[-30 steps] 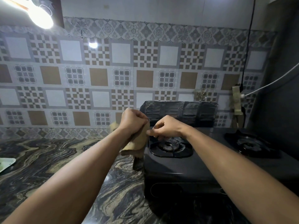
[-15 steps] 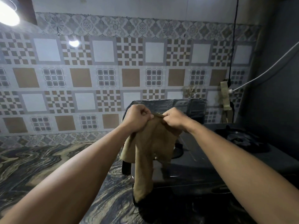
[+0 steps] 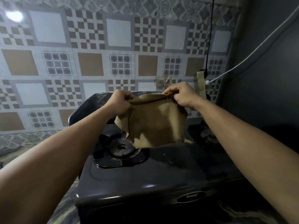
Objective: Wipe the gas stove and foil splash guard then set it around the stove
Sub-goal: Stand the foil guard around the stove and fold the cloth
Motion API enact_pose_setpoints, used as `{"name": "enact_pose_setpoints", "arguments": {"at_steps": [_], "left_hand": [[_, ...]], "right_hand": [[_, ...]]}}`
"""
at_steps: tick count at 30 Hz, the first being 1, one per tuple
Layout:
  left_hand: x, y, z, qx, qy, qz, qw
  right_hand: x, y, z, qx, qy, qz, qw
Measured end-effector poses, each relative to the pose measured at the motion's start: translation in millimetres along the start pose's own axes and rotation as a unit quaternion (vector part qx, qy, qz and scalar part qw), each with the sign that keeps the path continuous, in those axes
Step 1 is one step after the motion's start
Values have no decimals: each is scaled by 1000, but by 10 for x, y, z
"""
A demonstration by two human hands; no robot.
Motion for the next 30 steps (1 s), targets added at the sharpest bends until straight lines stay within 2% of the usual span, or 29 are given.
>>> {"name": "enact_pose_setpoints", "arguments": {"at_steps": [4,9,12,19,23,30], "left_hand": [[200,239,314,0,26,-23,999],[315,636,715,-87,42,25,995],[326,791,960,-101,30,65,992],[387,1033,1452,-66,-1,157,985],[365,1096,1729,0,-24,178,984],[339,1164,2104,53,-12,163,985]], "right_hand": [[349,-266,209,11,13,-26,1000],[757,-437,508,-24,-8,-70,997],[981,-517,697,-41,-27,-110,993],[1315,-579,1035,-61,-41,-192,979],[1464,-587,1260,-72,-48,-192,978],[1630,-578,1742,-9,-102,-240,965]]}}
Point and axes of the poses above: each hand's wrist, its own z-axis towards the middle knuckle, its own y-axis out of the palm, x = y × z, the point moved 8 cm from there along z, towards the middle knuckle, and after that the axes turned 13 degrees about z, right-handed, at the moved point
